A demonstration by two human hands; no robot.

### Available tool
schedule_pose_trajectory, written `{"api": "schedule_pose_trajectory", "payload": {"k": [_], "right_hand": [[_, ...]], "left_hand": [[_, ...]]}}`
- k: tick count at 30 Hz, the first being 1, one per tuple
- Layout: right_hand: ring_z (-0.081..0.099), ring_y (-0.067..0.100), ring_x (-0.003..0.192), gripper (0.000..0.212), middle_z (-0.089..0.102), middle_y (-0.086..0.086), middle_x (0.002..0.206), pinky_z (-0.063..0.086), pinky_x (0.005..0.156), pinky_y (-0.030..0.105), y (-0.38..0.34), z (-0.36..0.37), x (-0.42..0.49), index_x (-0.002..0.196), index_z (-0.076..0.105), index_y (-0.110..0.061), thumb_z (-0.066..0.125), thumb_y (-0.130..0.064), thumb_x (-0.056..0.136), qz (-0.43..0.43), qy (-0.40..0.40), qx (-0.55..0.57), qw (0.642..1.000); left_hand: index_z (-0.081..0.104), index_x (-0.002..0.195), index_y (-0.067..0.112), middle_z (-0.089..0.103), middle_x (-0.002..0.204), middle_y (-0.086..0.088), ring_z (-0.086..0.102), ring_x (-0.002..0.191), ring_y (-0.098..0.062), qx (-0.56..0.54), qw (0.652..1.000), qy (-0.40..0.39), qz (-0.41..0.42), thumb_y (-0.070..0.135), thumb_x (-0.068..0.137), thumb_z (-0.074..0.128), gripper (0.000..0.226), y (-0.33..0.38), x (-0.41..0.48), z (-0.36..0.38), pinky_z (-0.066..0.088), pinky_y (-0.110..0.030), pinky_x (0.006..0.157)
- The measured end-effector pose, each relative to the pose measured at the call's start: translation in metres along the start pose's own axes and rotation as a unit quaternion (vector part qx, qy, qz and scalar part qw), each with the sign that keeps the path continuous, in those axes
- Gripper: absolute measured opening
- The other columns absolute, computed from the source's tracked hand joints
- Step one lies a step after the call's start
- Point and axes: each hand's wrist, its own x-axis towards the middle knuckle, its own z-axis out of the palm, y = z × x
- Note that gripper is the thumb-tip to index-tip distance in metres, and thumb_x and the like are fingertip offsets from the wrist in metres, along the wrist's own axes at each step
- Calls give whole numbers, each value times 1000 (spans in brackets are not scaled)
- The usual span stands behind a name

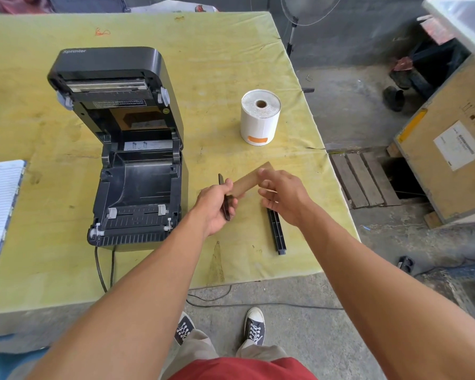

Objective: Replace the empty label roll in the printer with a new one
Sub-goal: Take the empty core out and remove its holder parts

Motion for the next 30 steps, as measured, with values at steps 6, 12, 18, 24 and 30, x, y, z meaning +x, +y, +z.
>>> {"api": "schedule_pose_trajectory", "payload": {"k": [6,12,18,24,30], "right_hand": [[72,24,76,41,70,11,94,63,66,37,-15,-7,1,111,56,-9,75,-33,84,-28,62,-138,988],[76,33,78,44,70,14,95,63,77,46,7,23,-14,104,59,-5,81,-36,81,-23,7,-404,914],[71,36,94,44,72,19,105,56,83,43,25,31,-14,109,65,-1,83,-29,81,-41,17,-513,857],[70,35,93,42,73,17,101,55,81,40,24,32,-9,106,65,-5,84,-31,79,-36,14,-517,855],[69,35,92,39,70,16,104,55,80,41,31,29,-9,107,66,-5,82,-30,82,-55,32,-514,855]], "left_hand": [[60,101,-1,58,104,-22,50,66,-20,-15,997,79,7,9,96,40,23,0,3,-8,44,-26,46],[59,111,1,52,99,-12,49,88,-27,122,983,136,25,4,92,46,23,-10,13,-12,49,-38,60],[60,95,3,58,89,-10,46,65,-19,255,950,178,24,-5,87,55,12,-16,17,-26,42,-26,65],[66,101,11,62,103,-5,59,87,-23,494,852,156,77,11,77,81,29,-23,12,-36,48,-27,79],[59,96,8,60,91,-6,58,82,-28,620,741,193,173,18,80,80,28,-36,1,-34,54,-41,74]]}}
